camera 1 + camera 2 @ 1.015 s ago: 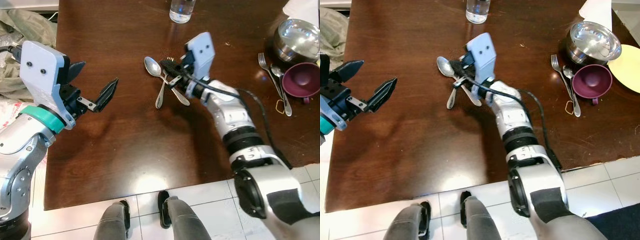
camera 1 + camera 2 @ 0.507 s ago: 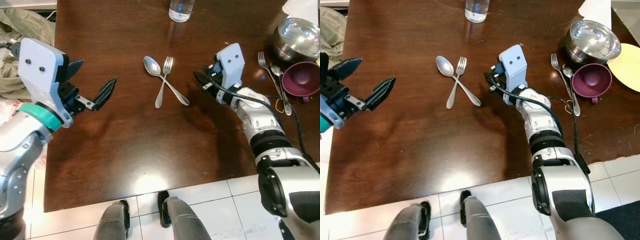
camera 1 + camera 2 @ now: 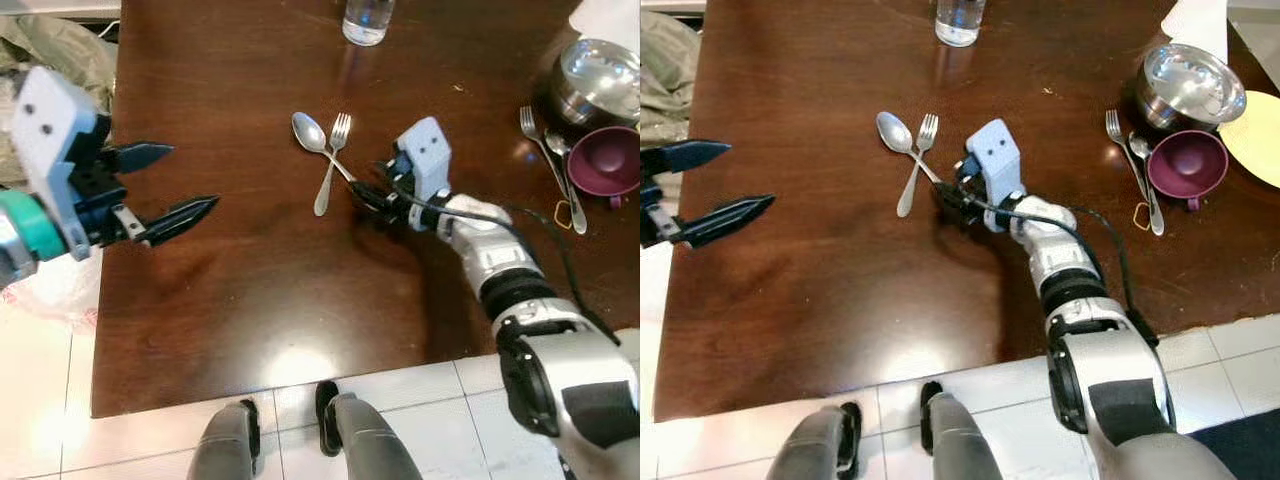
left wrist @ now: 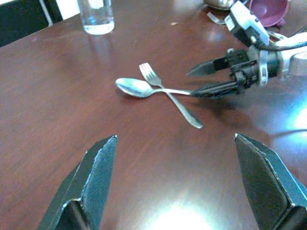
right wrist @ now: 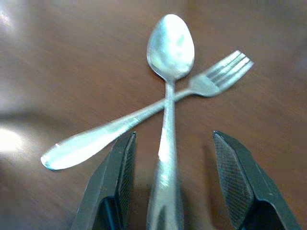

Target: Setting the table

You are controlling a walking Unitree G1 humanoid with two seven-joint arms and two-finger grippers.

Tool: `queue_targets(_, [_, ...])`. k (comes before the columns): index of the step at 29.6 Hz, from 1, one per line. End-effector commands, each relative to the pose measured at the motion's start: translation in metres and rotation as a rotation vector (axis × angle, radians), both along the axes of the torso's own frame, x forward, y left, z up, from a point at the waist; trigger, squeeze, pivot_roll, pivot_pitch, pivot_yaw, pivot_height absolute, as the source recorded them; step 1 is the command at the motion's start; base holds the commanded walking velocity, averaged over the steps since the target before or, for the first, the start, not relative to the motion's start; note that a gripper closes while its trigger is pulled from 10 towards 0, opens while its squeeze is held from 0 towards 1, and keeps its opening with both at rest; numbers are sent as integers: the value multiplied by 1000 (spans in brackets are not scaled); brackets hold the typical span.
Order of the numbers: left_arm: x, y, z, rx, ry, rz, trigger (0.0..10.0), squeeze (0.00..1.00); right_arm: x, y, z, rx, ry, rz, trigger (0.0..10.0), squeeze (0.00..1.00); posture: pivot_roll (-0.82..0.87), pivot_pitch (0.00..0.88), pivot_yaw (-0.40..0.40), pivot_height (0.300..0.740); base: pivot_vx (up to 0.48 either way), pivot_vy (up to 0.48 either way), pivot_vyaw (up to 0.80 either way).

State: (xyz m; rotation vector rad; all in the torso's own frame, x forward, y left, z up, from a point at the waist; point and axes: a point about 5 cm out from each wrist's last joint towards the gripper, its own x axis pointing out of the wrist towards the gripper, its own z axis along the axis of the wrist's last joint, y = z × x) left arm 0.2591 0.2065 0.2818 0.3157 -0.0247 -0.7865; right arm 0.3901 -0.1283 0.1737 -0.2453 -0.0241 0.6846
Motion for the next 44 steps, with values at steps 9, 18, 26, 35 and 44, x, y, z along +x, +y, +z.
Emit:
queue_targets(9, [-1,-3,-2,10,1,-16,10000,0,-2,13,-18,-80,65,-4,10000,0,115,219,-14,740,0,0,0])
queue_targets(18, [-3,0,-2,-7,-3,2,10000,0,4,2,-18,-84,91,-121,10000,0,117,226,-20,740,0,0,0])
queue_targets(26, [-5,0,-5,-23,2,16,10000,0,8,-4,-5,-44,33,-150,10000,0,111,232,-20,740,0,0,0])
queue_targets(35, [-5,-1,-7,-30,5,19,10000,0,5,-6,-17,-46,142,-105,10000,0,120,230,-20,740,0,0,0])
queue_targets(44, [-7,1,-6,-31,1,37,10000,0,-4,0,-39,-51,328,-28,10000,0,129,225,-22,740,0,0,0])
